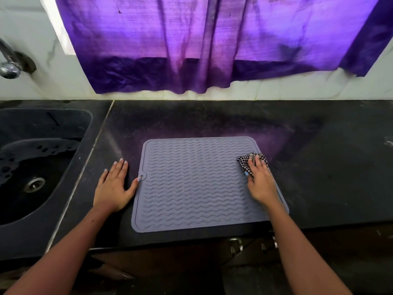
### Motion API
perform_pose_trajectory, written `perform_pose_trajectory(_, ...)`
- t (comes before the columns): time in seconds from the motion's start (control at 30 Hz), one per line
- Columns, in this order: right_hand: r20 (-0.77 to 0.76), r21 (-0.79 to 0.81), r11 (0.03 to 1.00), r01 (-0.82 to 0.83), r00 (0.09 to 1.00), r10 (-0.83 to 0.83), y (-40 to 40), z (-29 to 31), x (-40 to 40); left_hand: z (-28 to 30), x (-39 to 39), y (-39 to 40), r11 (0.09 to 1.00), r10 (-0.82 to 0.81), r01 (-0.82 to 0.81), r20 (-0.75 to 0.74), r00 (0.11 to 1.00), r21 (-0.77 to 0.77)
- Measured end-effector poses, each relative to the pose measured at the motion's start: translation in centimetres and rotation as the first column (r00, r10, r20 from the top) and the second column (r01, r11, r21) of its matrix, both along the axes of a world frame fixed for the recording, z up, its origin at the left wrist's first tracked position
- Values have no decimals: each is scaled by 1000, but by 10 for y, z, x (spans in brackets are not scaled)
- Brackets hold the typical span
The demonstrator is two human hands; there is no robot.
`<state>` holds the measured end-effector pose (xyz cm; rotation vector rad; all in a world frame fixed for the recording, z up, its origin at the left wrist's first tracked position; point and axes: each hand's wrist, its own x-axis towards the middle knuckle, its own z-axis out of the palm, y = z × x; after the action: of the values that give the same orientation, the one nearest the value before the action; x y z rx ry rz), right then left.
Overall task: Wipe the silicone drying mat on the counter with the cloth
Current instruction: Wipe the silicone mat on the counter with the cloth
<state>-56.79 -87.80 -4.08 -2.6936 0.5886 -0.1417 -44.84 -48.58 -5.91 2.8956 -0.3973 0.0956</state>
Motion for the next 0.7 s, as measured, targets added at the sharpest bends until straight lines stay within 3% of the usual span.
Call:
perform_pose_trajectory(0.07, 14, 173, 985, 6, 1000, -9, -3, 9, 4, 0, -1, 0, 1000, 0, 0, -4, 1000, -1)
perform_pose_trajectory(0.1, 39, 355, 934, 35, 998, -51, -6, 16, 5, 1, -1, 0, 1000, 1, -1, -5, 1000, -2)
perform_pose_trajectory(0.17, 102, 749, 659, 72, 970, -222, -10, 36, 1, 2, -2, 0, 1000, -1, 1, -15, 1000, 1)
perform_pose_trajectory(0.2, 125, 834, 547, 66, 944, -306, -14, 44, -4, 3, -3, 0, 1000, -3, 3, -20, 1000, 5)
perform_pose_trajectory(0.23, 137, 828, 555, 85, 928, -346, -17, 48, -9, 4, -3, -1, 1000, -4, 4, -25, 1000, 7)
perform_pose_trajectory(0.27, 140, 745, 654, 131, 928, -346, -17, 51, -17, 5, -3, -1, 1000, -3, 3, -26, 1000, 7)
perform_pose_trajectory(0.33, 96, 430, 886, 172, 967, -234, -9, 45, -33, 6, -4, -1, 1000, 9, -9, -12, 1000, 17)
perform_pose_trajectory(0.37, 31, 287, 945, 158, 984, -174, -1, 36, -42, 7, -5, -1, 1000, 14, -15, 5, 1000, 26)
perform_pose_trajectory(0.47, -17, -80, 992, 100, 995, -102, 26, 6, -64, 7, -13, -2, 999, 12, -13, 37, 999, 36)
perform_pose_trajectory(0.5, -2, -136, 986, 99, 995, -100, 27, 1, -66, 6, -18, -3, 1000, 8, -9, 33, 999, 25)
perform_pose_trajectory(0.57, -21, -104, 991, 89, 996, -92, 20, 0, -64, 3, -28, -4, 1000, 3, -3, 3, 1000, -3)
perform_pose_trajectory(0.7, 73, 172, 985, 25, 997, -38, -1, 0, -59, 2, -34, 1, 1000, -3, 6, -101, 995, 30)
